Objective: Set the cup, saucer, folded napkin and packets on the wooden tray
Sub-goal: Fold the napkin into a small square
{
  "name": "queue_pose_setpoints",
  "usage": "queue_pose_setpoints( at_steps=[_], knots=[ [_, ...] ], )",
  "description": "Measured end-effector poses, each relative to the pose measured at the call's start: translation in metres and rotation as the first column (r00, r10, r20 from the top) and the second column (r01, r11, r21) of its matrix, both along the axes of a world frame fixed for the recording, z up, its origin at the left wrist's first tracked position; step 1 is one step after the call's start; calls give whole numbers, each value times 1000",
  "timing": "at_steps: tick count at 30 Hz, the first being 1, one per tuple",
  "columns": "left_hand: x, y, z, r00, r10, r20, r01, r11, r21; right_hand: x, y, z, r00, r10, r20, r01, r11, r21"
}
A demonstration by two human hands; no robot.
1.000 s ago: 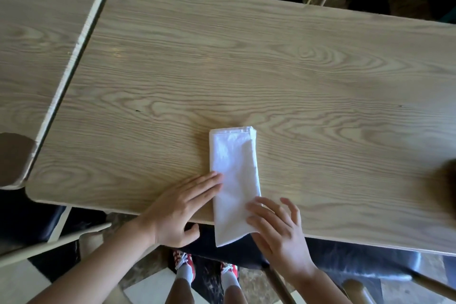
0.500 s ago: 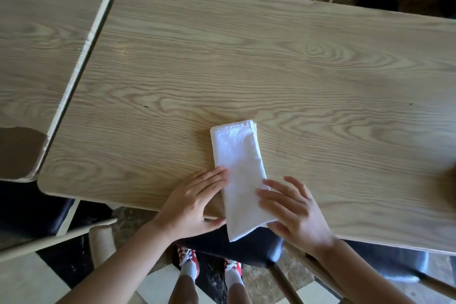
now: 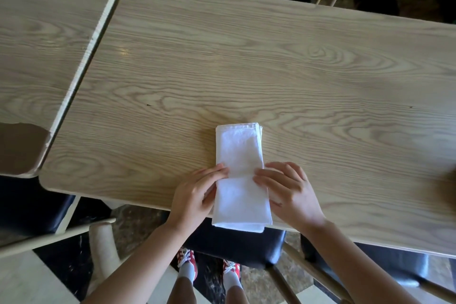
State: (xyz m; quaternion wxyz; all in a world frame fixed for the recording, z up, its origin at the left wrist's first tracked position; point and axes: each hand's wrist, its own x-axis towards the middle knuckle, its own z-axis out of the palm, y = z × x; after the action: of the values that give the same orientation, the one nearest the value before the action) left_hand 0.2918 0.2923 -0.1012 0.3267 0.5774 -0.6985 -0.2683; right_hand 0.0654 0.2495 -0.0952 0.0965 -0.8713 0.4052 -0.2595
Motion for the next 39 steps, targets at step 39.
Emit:
queue_pose_setpoints(
  at_steps=[39],
  knots=[
    [-23,-42,15,851,451,267,-476,879,32,61,-8,10,607,-787,114,619,558,553]
  ],
)
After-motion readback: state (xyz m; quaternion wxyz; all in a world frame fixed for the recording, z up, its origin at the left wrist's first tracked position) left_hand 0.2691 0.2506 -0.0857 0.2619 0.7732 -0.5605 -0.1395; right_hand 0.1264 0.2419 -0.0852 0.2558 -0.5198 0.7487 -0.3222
